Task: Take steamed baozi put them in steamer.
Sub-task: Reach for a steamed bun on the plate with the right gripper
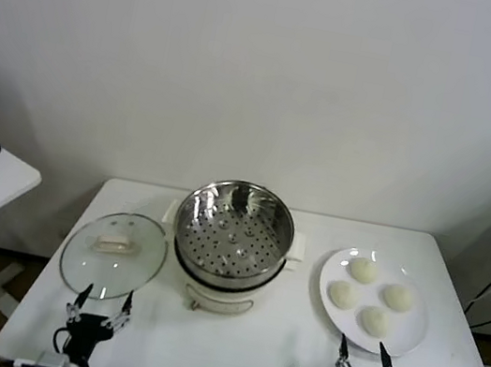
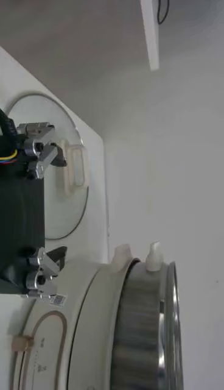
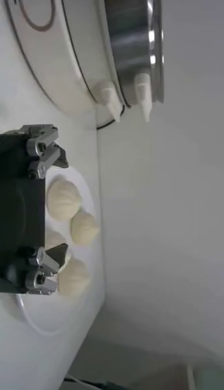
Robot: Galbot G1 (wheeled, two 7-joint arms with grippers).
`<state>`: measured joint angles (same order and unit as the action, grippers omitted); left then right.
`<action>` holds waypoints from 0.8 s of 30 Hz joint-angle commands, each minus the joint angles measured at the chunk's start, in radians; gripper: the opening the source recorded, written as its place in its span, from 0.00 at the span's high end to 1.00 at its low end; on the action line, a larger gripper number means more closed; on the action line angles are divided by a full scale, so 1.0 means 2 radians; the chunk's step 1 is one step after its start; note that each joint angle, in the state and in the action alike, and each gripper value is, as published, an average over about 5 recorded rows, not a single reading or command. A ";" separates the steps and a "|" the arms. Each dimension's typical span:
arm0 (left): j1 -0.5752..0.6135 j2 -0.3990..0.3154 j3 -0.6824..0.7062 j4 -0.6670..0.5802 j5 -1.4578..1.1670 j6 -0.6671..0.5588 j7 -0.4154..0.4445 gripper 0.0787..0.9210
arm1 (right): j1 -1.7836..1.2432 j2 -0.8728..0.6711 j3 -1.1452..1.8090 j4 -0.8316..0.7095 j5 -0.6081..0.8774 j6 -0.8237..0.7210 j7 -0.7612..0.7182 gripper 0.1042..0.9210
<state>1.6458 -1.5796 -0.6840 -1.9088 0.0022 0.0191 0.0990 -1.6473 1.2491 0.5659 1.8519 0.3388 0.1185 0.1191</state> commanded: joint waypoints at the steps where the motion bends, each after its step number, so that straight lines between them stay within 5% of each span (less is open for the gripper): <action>1: 0.000 0.003 -0.001 0.000 0.008 0.000 0.000 0.12 | 0.058 -0.013 0.035 0.010 0.010 -0.103 0.001 0.12; 11: -0.004 0.009 -0.001 0.001 0.006 -0.001 0.001 0.12 | 0.209 -0.129 0.010 -0.028 -0.004 -0.245 -0.024 0.12; 24: -0.011 0.016 0.001 0.009 0.007 -0.005 0.005 0.12 | 0.369 -0.340 -0.142 -0.104 -0.099 -0.346 -0.255 0.12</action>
<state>1.6291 -1.5502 -0.6844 -1.8990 0.0127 0.0121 0.1080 -1.1387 0.8387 0.4559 1.7263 0.2361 -0.4232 -0.1326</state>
